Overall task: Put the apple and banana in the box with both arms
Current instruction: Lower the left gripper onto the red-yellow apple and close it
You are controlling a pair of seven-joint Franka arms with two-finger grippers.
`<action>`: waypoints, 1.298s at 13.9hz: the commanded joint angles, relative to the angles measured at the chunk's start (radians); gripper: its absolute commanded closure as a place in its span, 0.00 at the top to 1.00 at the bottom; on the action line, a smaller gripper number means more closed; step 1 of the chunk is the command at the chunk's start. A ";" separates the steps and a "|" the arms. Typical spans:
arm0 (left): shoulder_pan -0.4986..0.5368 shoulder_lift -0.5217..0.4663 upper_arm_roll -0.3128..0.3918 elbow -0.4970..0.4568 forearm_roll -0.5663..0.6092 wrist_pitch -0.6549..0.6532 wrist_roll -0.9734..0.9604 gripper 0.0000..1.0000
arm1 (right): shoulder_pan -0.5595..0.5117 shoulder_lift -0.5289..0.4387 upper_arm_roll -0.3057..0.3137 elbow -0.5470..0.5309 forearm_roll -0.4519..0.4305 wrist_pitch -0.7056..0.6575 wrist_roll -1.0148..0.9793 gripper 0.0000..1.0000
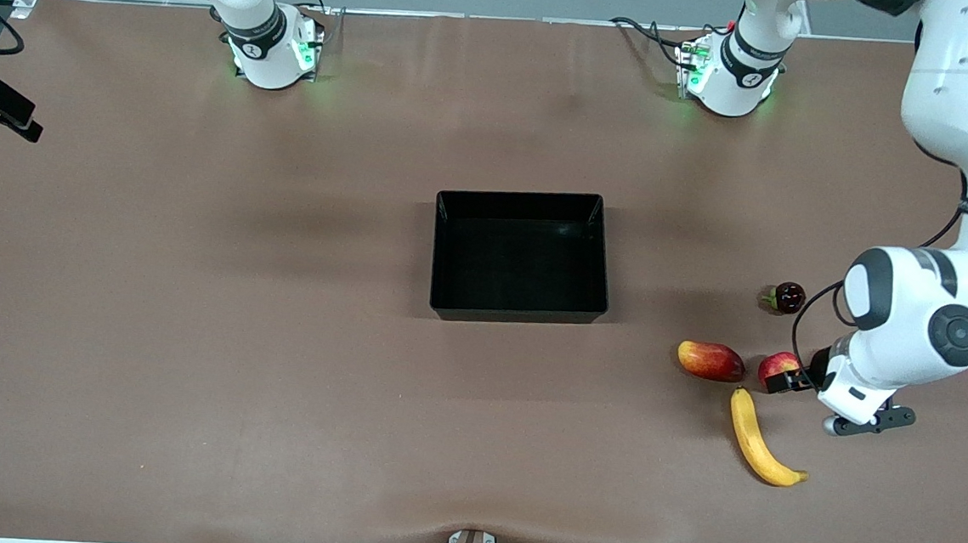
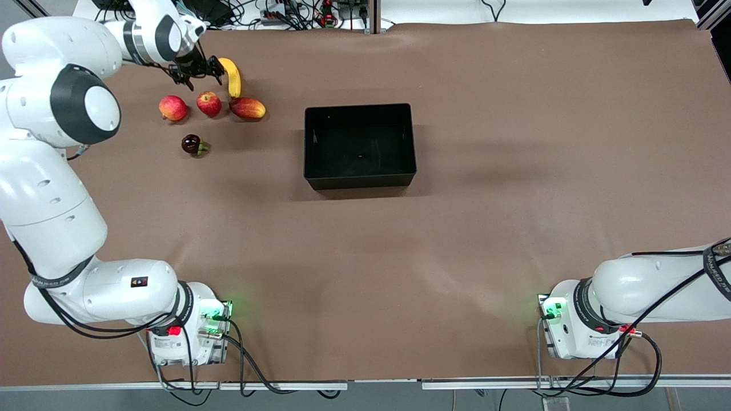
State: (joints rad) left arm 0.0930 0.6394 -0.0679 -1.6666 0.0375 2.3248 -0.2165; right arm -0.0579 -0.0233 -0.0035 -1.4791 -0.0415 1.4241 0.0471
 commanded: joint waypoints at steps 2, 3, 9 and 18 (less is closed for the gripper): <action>0.021 0.025 -0.001 -0.007 0.016 0.010 0.005 1.00 | -0.023 -0.058 0.008 -0.078 0.023 0.058 -0.033 1.00; 0.019 0.022 0.000 -0.015 0.016 0.005 0.005 1.00 | -0.023 -0.052 0.008 -0.066 0.022 0.050 -0.033 1.00; 0.019 0.019 -0.001 -0.036 0.016 0.005 0.008 0.88 | -0.033 -0.041 0.007 0.000 0.009 0.030 -0.127 1.00; 0.008 -0.209 -0.054 -0.030 0.015 -0.252 0.023 0.00 | -0.037 -0.041 0.008 -0.001 0.018 0.013 -0.130 1.00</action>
State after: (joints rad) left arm 0.1070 0.5381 -0.0870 -1.6635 0.0375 2.1649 -0.1840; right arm -0.0731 -0.0542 -0.0082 -1.4784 -0.0404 1.4475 -0.0673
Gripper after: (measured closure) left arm 0.282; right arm 0.000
